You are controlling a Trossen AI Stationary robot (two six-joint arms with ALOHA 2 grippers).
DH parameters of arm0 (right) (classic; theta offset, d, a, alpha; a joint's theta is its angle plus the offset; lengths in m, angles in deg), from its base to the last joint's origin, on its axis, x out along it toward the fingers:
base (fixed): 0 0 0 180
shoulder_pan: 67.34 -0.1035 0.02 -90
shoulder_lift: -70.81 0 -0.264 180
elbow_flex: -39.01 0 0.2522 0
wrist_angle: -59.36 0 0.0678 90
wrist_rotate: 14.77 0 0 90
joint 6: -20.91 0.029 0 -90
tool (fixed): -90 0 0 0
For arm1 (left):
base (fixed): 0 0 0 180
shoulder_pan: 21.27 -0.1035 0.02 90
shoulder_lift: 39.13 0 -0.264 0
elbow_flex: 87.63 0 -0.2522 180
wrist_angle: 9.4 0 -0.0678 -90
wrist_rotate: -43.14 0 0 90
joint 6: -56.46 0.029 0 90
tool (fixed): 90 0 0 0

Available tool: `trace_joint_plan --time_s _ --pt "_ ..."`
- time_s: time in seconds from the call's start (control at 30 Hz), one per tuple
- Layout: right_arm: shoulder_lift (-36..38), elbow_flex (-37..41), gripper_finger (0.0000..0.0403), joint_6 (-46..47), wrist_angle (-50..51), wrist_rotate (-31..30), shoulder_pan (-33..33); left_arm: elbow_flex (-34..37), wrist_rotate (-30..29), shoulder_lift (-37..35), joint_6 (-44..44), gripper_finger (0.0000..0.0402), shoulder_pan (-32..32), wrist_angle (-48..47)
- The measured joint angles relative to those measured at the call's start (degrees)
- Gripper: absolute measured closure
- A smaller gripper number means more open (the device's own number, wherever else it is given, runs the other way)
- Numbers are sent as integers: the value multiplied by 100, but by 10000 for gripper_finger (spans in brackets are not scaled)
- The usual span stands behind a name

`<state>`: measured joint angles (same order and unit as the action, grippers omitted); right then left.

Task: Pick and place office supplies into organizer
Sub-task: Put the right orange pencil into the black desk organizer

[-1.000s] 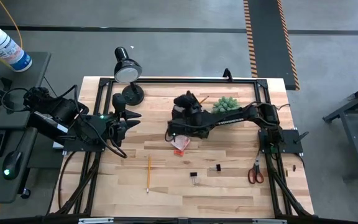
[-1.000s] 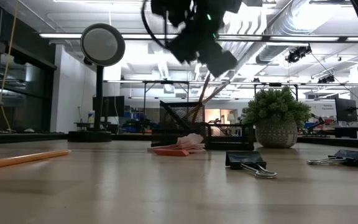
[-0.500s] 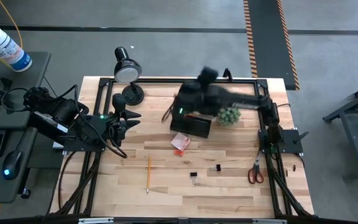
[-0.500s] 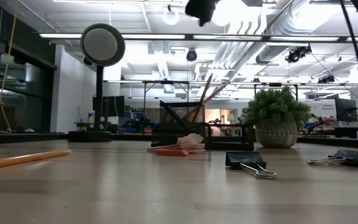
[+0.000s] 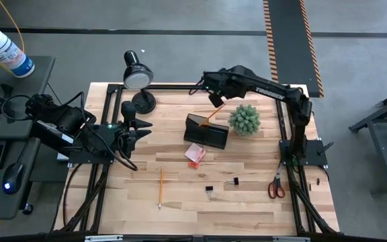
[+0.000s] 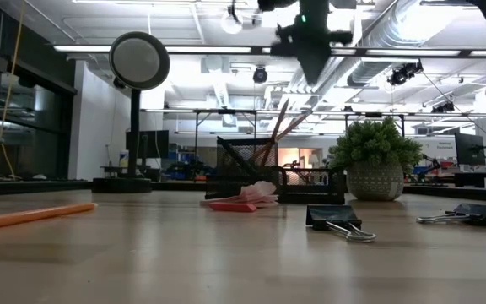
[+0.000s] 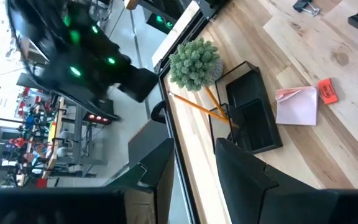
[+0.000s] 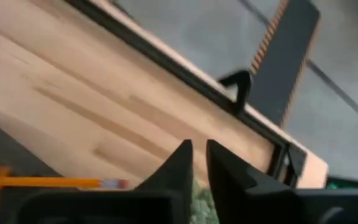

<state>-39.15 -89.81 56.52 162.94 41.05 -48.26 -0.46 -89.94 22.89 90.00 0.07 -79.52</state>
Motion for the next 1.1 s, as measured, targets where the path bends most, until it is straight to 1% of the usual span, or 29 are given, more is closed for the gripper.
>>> trace_joint_plan --time_s 0.07,0.1,0.2,0.37,0.53,0.77,1.1 --pt "-3 308 395 -88 -45 13 97 0 0 0 0 295 1 1" --pt "-3 472 398 -127 -63 59 131 0 0 -2 0 295 2 0" --pt "3 848 396 -184 -95 500 219 0 0 0 0 295 2 0" --pt "5 1256 400 -263 -210 585 235 0 0 0 0 295 0 2" --pt "9 1276 402 -415 -505 685 242 0 0 0 -61 295 0 2" --pt "17 1269 402 -883 -1260 1461 242 0 0 0 -61 295 2 2" --pt "87 1268 403 -1063 -1342 1963 218 2 0 0 -54 296 0 2"
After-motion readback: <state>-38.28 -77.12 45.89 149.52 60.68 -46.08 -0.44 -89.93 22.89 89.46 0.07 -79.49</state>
